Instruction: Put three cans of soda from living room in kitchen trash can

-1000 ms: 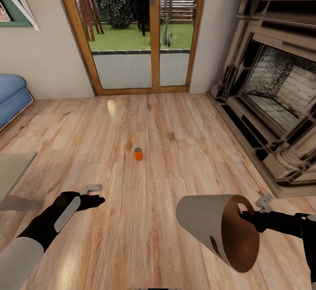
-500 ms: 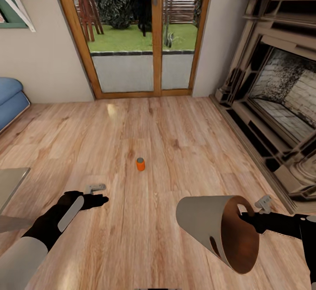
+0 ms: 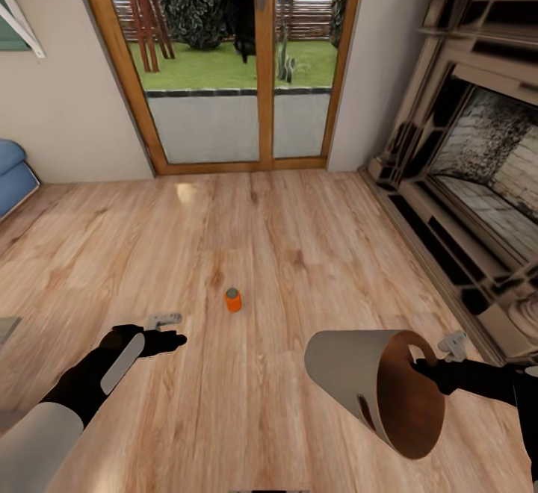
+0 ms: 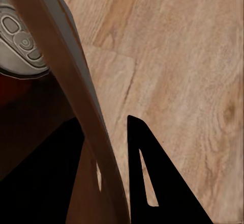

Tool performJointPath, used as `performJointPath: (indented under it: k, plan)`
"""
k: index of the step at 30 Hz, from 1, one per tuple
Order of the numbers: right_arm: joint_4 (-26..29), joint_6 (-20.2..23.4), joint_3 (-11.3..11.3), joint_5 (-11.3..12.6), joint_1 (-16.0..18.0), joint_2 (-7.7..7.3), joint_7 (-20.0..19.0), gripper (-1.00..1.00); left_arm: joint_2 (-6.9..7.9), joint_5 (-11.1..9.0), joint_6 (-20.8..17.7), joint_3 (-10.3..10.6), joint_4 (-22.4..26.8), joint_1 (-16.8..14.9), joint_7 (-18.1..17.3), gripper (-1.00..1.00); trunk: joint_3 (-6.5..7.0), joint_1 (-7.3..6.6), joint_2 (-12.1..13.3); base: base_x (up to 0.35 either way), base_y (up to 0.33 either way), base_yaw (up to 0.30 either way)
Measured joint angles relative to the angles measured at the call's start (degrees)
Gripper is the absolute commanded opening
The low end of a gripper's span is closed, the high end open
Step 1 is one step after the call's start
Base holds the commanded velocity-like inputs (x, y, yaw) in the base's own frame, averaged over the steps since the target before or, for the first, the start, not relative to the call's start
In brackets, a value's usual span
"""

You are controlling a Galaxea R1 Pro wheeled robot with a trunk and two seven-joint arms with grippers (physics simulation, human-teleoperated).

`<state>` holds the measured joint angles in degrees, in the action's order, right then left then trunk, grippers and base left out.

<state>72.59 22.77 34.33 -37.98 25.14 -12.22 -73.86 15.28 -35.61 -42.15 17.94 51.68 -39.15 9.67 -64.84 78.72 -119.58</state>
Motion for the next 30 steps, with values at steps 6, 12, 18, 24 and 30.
performJointPath:
  k: [6, 12, 18, 24, 30]
  plan:
    - [-0.01, 0.23, 0.05, 0.23, -0.02, 0.01, 1.56, -1.0, -0.12, 0.0, 0.04, 2.77, -0.08, -0.01, 0.14, 1.0, 0.0, 0.0, 0.0, 0.324, -0.076, 0.0]
    - [-0.02, 0.33, 0.06, 0.2, -0.02, 0.09, 1.97, -1.0, -0.31, -0.16, -0.19, 3.2, -0.83, -0.15, 0.06, 1.0, 0.0, 0.0, 0.0, 0.324, -0.021, 0.0]
    - [0.11, 0.42, -0.13, -0.22, -0.02, 0.6, 2.13, -1.0, -0.38, -0.76, -12.2, 2.61, -3.81, -8.64, -0.43, 1.0, 0.0, 0.0, 0.0, 0.325, -0.003, 0.0]
    - [0.34, 0.44, -0.16, -0.25, -0.03, 0.53, 2.07, -1.0, -2.1, -1.29, -17.85, 2.51, -16.94, -23.74, -4.08, 1.0, 0.0, 0.0, 0.0, 0.326, 0.0, 0.0]
    - [0.71, 0.46, -0.27, -0.31, -0.03, 0.77, 1.99, -1.0, -4.12, -1.0, -17.85, 3.15, -26.46, -29.66, -11.92, 1.0, 0.0, 0.0, 0.0, 0.324, -0.019, 0.0]
